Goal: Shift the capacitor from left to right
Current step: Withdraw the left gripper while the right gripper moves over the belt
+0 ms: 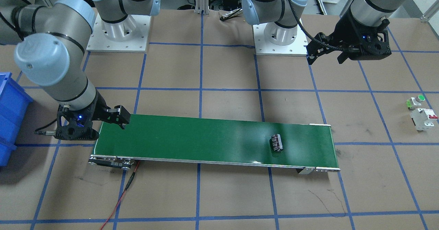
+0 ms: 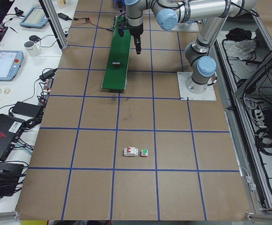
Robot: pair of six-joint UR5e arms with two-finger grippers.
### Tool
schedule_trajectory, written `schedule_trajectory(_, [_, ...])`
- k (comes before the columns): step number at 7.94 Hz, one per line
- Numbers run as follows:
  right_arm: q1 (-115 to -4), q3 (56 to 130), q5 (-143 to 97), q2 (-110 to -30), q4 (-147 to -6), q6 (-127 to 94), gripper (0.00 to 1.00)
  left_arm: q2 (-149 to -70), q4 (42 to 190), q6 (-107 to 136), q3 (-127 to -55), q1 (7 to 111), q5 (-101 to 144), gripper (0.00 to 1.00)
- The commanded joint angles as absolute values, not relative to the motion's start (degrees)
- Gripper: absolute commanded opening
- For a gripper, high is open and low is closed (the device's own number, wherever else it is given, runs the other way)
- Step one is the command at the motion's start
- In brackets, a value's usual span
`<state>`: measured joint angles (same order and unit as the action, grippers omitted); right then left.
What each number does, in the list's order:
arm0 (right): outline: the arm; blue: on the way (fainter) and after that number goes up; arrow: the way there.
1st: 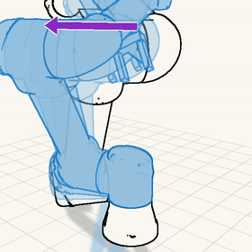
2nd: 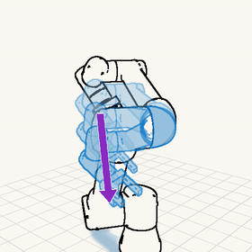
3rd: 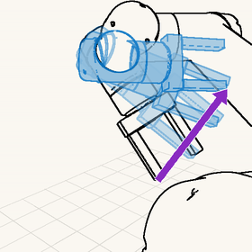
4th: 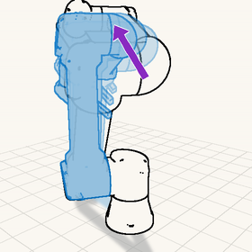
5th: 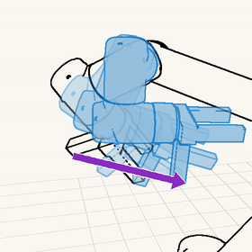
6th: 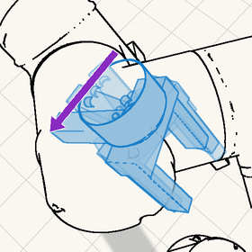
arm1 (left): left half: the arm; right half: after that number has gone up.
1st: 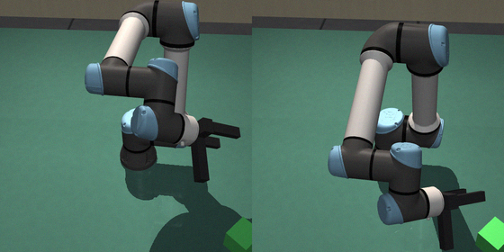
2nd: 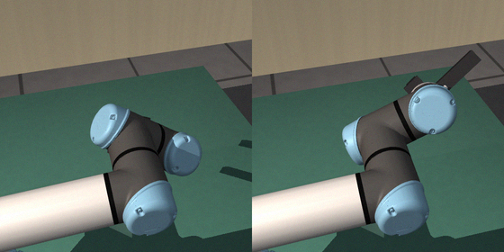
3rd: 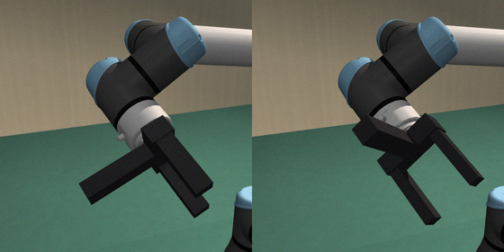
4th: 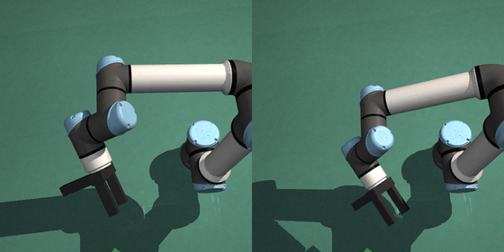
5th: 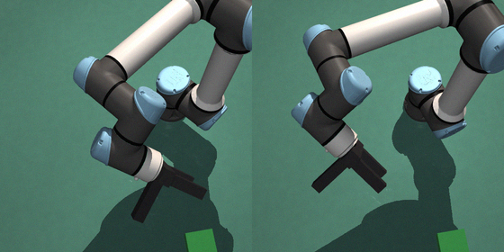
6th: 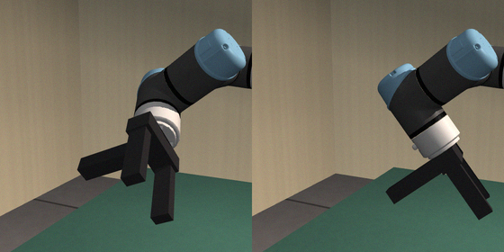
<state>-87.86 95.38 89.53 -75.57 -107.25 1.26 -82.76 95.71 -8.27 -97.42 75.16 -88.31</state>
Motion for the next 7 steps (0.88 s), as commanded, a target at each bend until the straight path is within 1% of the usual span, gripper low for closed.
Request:
schedule_trajectory(1, [-87.9, 96.9, 84.9, -72.7, -111.0, 1.1, 1.0, -83.1, 95.6, -7.9, -95.3, 75.3, -91.7, 1.0])
schedule_trajectory(3, [-87.9, 97.8, 83.2, -72.8, -111.2, 1.2, 1.0, -82.7, 95.9, -7.9, -95.4, 75.3, -96.9, 1.0])
schedule_trajectory(7, [-88.0, 97.9, 81.7, -72.2, -113.2, 1.2, 1.0, -83.1, 95.5, -7.8, -95.4, 75.3, -95.1, 1.0])
